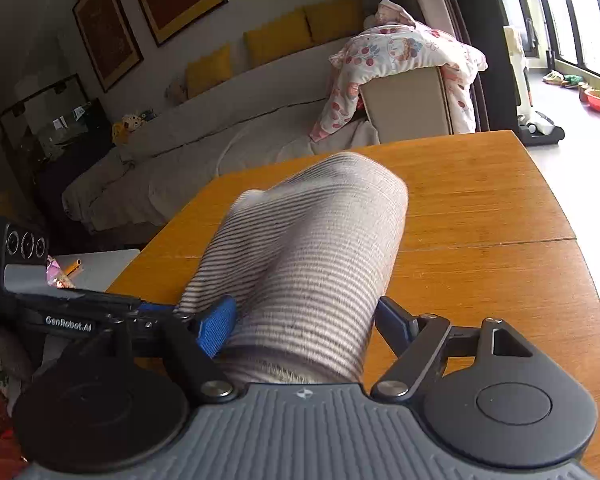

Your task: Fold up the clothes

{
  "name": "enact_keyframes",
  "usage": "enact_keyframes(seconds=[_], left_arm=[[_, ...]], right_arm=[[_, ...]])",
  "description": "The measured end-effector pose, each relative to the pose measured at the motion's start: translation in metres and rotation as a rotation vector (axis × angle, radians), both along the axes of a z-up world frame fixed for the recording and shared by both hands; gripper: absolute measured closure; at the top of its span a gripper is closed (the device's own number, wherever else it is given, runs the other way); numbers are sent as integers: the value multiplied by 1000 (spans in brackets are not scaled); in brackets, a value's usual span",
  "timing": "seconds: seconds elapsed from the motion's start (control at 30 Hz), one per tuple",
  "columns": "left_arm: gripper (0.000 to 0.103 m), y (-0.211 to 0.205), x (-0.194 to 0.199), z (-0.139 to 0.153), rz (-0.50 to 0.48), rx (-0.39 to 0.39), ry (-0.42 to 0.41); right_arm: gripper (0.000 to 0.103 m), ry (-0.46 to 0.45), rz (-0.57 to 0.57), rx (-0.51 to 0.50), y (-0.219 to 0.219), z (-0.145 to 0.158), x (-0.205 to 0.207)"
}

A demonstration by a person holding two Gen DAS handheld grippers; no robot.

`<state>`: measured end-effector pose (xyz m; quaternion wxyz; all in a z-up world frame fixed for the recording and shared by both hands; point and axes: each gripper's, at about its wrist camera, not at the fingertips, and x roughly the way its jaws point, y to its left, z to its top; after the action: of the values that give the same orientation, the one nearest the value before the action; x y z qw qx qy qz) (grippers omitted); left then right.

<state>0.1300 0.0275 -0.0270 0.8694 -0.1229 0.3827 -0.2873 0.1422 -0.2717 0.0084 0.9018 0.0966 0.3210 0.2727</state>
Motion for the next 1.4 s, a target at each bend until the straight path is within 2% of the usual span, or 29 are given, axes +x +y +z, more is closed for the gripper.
enact_keyframes(seconds=[0.23, 0.3, 0.33, 0.37, 0.43, 0.47, 0.57, 0.6, 0.7, 0.77, 0.97, 1.03, 1.1, 1.13, 1.17, 1.23, 1.4], left_arm=[[53, 0, 2, -3, -7, -4, -3], [52, 1, 0, -3, -3, 6, -4], [52, 1, -1, -4, -3, 11, -3], [50, 1, -2, -5, -3, 16, -3], [48, 2, -1, -5, -4, 12, -2], [47, 2, -1, -6, -4, 10, -1], [47, -1, -1, -2, 0, 5, -11], [47, -2, -1, -1, 1, 15, -17], [45, -6, -4, 2, 4, 47, -30], [44, -5, -4, 4, 10, 45, -24], [46, -8, -2, 24, 26, 50, -71], [48, -10, 2, 30, 32, 48, -85], [49, -13, 7, 34, 39, 60, -98], [50, -14, 10, 35, 44, 75, -102], [53, -15, 13, 35, 49, 93, -106], [51, -16, 14, 37, 54, 107, -113], [47, -17, 14, 42, 65, 136, -130]], right_arm=[[13, 20, -2, 21, 8, 5, 53], [20, 25, -2, 27, 11, 6, 68], [34, 28, -3, 30, 12, 7, 76], [39, 31, -3, 33, 13, 8, 84], [41, -24, 21, 63, 13, 17, 75], [41, -19, 11, 44, 13, 19, 74], [41, 4, -87, -170, 18, 4, 77], [38, 0, -95, -188, 17, 0, 75], [34, 18, -109, -116, 5, 3, 64], [27, 19, -99, -108, -2, 4, 51], [17, 35, -73, -94, -17, -6, 13], [17, 46, -75, -76, -21, -14, 2], [21, 50, -75, -43, -21, -19, -7], [38, 24, -57, -32, -19, -16, -12], [39, -4, -50, -38, -16, -12, -17], [40, -57, -17, -59, -9, -4, -26], [40, -97, 18, -166, 5, -7, -33]])
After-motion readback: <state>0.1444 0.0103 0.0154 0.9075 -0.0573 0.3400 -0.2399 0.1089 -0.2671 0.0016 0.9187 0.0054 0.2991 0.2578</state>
